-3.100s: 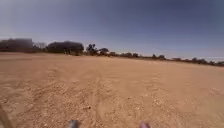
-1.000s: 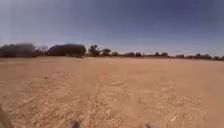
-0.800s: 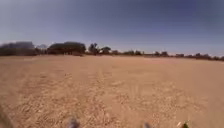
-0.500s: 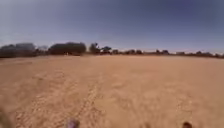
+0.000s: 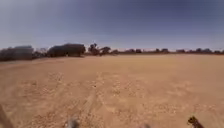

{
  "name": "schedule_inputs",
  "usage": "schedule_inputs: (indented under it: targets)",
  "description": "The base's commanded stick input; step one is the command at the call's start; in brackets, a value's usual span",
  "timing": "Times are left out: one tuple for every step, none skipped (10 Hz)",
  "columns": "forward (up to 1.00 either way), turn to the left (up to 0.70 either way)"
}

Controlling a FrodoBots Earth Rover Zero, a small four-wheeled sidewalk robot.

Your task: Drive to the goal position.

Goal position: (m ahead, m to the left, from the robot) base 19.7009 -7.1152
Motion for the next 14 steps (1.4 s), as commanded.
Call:
schedule_inputs:
  targets:
    - [0.5, 0.0]
    - [0.5, 0.0]
    - [0.5, 0.0]
    - [0.5, 0.0]
    - [0.5, 0.0]
    - [0.5, 0.0]
    - [0.5, 0.0]
    - [0.5, 0.0]
    - [0.5, 0.0]
    - [0.5, 0.0]
    - [0.5, 0.0]
    - [0.5, 0.0]
    - [0.5, 0.0]
    - [0.5, 0.0]
